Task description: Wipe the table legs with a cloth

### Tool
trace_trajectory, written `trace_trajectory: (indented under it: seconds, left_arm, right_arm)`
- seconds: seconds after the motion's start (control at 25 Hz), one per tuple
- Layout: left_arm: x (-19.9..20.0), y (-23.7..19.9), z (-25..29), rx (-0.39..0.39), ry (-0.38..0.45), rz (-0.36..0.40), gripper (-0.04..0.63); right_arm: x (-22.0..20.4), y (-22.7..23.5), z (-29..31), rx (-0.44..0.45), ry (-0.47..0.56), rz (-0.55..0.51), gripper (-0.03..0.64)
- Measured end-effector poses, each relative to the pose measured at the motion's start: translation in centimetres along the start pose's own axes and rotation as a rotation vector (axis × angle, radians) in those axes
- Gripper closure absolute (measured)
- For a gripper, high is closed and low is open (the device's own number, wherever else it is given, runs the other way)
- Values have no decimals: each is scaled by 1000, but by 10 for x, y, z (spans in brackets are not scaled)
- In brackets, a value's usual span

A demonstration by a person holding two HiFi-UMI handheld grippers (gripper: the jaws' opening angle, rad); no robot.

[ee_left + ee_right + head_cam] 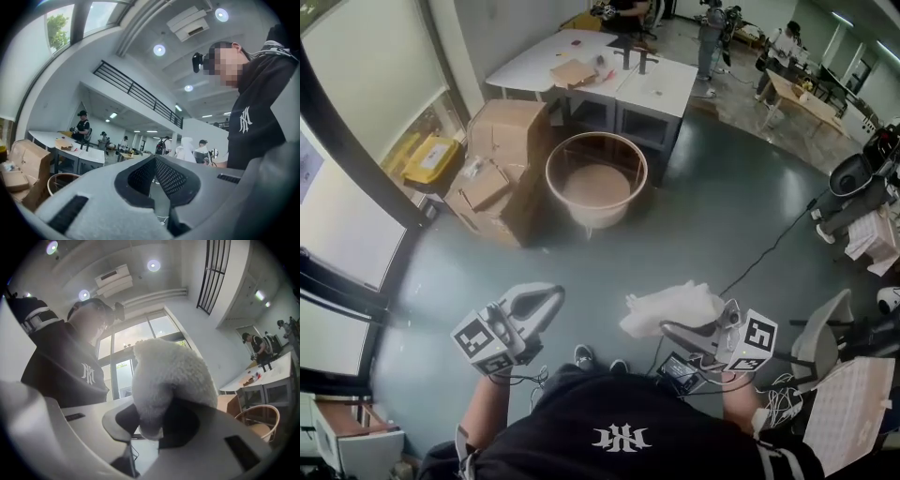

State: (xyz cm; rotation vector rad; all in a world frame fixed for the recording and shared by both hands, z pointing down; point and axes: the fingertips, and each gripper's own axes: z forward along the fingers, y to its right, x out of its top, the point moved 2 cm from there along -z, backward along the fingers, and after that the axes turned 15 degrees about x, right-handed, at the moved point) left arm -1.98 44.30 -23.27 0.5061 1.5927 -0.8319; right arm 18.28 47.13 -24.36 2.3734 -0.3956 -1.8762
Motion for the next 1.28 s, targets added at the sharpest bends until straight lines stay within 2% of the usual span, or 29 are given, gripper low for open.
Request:
trace_trajectory:
  seconds: [0.12,0.28,0.44,0.56,1.08,1.28]
  left_arm:
    - [-8,33,7,-23,-22,-6,591]
    - [-1,60,17,-131,-4,-26,591]
    - [-12,74,34,-191,-27,-21,591]
    - [-8,81,36,-223,-16,9,591]
    - [-18,69,8,-167,-10,8,591]
    - [-20,79,5,-183,0,0,591]
  right_arm:
    - [-1,-17,-23,6,56,12,540]
    - [2,-17,-23,-47,97,-29,540]
    - [-9,-14,-16,-78,-13,-46,541]
    - [-12,-16,-10,-69,-39,-75,540]
    - [-24,-17,9,-58,-34,-50,540]
    - [-31,-9,1,-113,-27,15,540]
